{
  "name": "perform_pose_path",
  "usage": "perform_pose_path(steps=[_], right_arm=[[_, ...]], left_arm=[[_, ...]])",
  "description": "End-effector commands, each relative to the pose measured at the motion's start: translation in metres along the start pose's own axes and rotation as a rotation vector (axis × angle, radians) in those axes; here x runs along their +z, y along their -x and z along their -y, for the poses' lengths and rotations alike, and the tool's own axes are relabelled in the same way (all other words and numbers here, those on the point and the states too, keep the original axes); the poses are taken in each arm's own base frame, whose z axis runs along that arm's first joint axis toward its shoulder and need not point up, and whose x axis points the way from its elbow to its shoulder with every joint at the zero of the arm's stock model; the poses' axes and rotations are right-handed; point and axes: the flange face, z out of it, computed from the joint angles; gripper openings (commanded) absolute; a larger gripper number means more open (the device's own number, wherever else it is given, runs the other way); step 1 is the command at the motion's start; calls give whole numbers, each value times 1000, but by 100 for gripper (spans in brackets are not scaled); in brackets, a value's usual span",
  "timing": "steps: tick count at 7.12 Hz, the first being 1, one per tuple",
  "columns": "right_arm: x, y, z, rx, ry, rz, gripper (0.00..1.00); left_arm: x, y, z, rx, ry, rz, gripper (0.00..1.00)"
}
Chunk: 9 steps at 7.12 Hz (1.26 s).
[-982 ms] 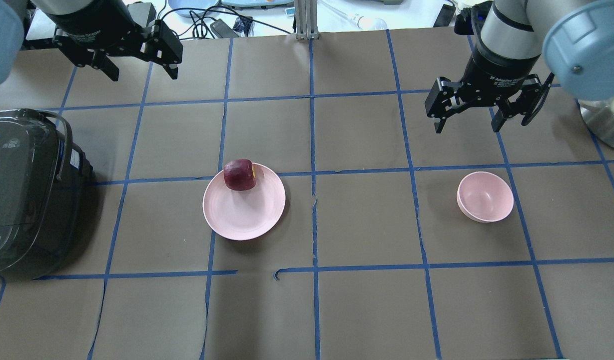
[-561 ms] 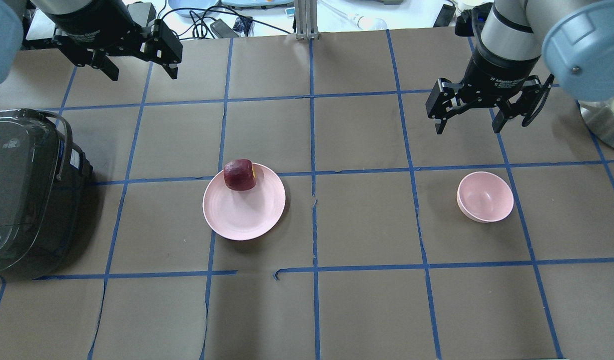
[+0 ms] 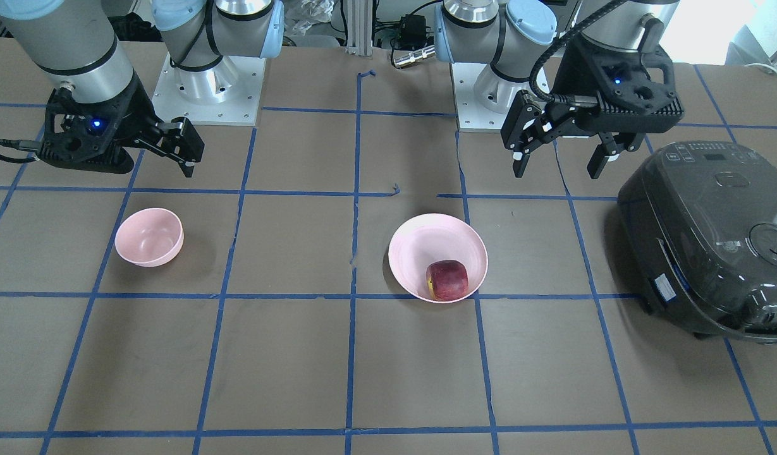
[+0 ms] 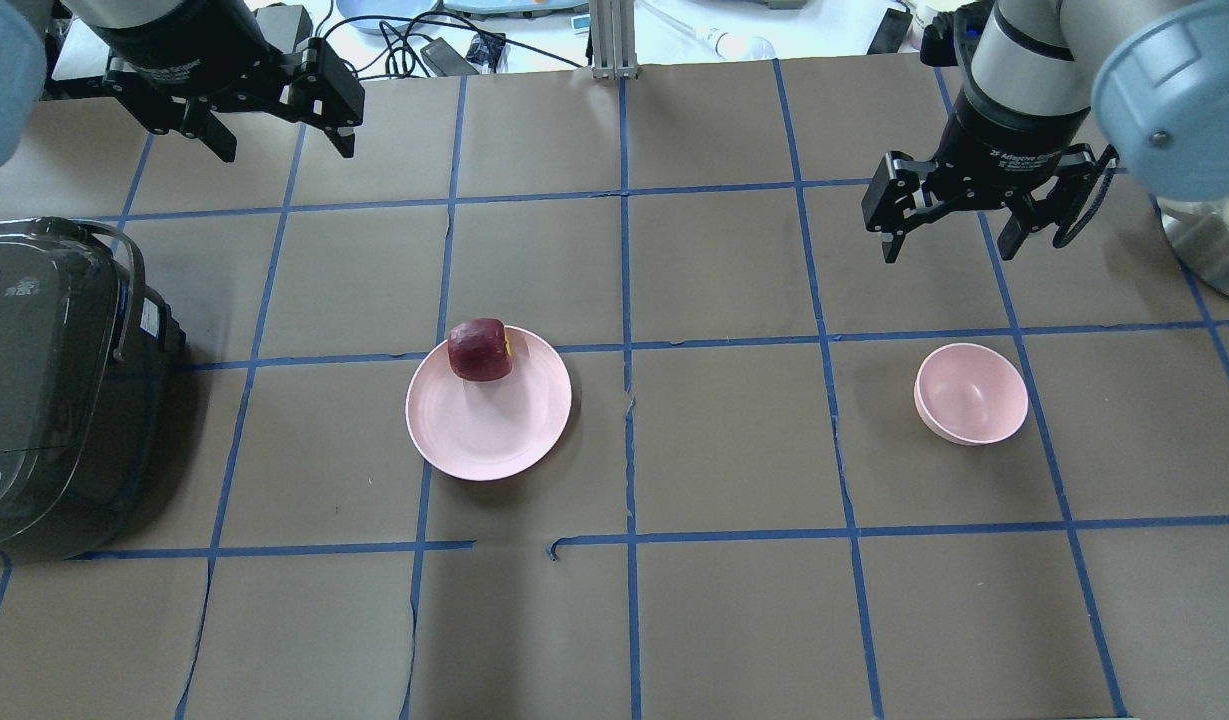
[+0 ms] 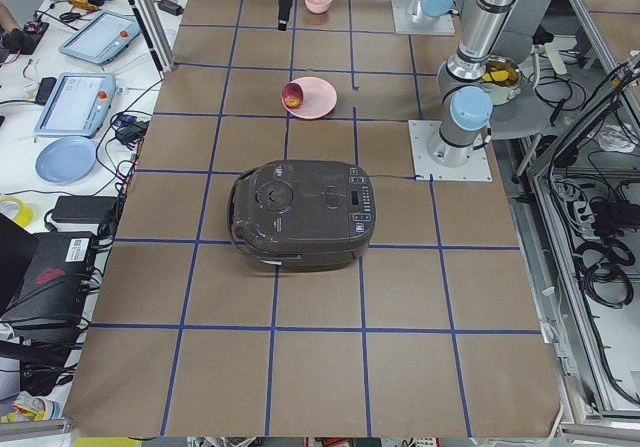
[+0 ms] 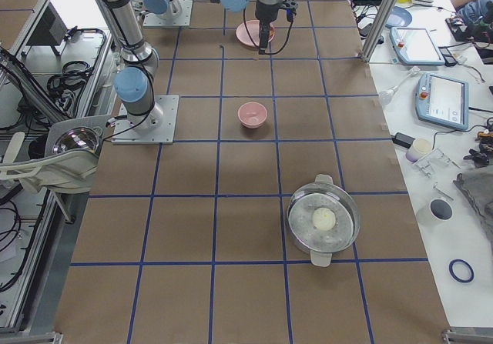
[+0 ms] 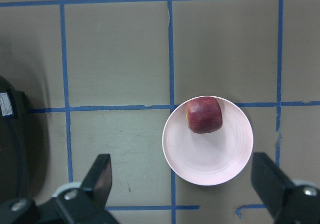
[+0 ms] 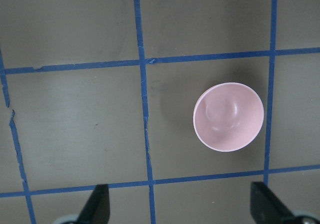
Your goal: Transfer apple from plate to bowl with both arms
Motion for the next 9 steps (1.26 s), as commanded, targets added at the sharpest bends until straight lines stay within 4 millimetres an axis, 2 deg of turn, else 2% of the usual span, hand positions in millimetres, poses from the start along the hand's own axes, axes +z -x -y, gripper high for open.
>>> perform_pose_path(steps=[1, 6, 8, 9], right_arm=[[-2, -1, -1, 1, 0, -7, 100], [2, -1, -2, -10, 13, -7, 100], [4, 0, -2, -6, 16, -7, 100], [5, 0, -1, -6, 17, -4, 100]], left_arm=[[0, 0, 0, -1, 0, 0, 100], [1, 0, 0, -1, 2, -1, 100], [-1, -1, -10, -33, 71, 6, 100], [8, -9, -6, -45, 91, -60, 100]])
